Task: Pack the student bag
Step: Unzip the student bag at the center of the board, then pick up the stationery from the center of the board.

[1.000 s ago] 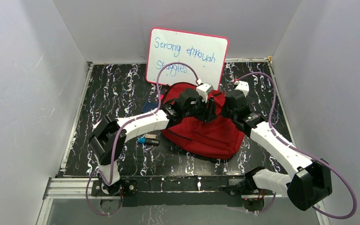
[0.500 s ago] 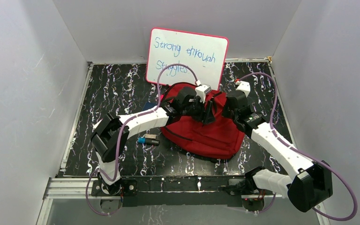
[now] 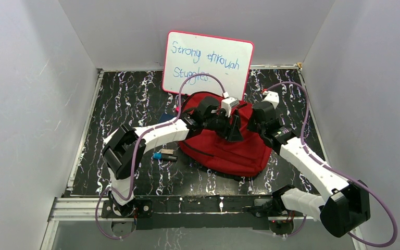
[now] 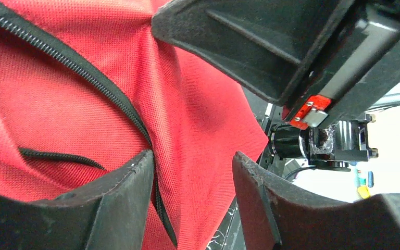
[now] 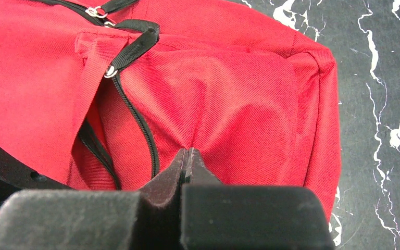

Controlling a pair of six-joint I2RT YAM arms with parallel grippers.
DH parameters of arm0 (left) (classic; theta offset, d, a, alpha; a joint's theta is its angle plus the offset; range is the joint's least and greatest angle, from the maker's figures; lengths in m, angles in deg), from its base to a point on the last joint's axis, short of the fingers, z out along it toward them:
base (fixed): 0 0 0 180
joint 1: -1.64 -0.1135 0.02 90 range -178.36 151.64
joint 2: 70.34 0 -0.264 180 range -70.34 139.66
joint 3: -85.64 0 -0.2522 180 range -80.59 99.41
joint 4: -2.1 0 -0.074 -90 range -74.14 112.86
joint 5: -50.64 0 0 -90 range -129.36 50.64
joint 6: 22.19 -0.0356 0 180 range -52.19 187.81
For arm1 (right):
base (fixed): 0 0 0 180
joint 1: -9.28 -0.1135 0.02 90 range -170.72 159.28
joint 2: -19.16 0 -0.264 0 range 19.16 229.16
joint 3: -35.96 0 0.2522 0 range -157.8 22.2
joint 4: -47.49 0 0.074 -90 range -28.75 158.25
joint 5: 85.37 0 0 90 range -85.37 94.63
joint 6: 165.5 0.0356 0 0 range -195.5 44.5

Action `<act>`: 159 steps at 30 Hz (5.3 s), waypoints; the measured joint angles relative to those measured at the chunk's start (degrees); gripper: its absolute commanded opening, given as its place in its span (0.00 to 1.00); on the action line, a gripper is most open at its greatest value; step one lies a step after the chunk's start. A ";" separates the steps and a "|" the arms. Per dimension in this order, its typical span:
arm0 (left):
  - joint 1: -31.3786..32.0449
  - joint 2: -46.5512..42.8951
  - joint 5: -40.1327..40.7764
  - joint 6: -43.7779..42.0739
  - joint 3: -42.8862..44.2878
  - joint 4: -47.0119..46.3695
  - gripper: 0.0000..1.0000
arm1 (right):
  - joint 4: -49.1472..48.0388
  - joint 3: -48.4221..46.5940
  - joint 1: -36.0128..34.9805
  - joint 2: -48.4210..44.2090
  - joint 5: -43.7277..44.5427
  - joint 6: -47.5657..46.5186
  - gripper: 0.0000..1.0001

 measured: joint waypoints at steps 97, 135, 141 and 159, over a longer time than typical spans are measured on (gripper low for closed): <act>-14.40 -33.66 20.02 -1.66 -20.72 7.15 0.49 | 30.82 -28.55 -9.29 20.50 -2.64 6.58 0.53; -18.82 -37.07 49.09 18.18 -26.67 38.36 0.62 | 27.71 -23.91 -6.14 8.63 3.21 4.39 0.00; -18.82 -40.70 48.70 34.38 -30.29 45.20 0.57 | 26.21 -23.41 -5.46 8.41 2.19 3.87 0.00; -18.82 -29.59 46.38 57.88 -33.07 47.41 0.56 | 23.89 -20.15 -5.25 6.69 0.44 3.93 0.00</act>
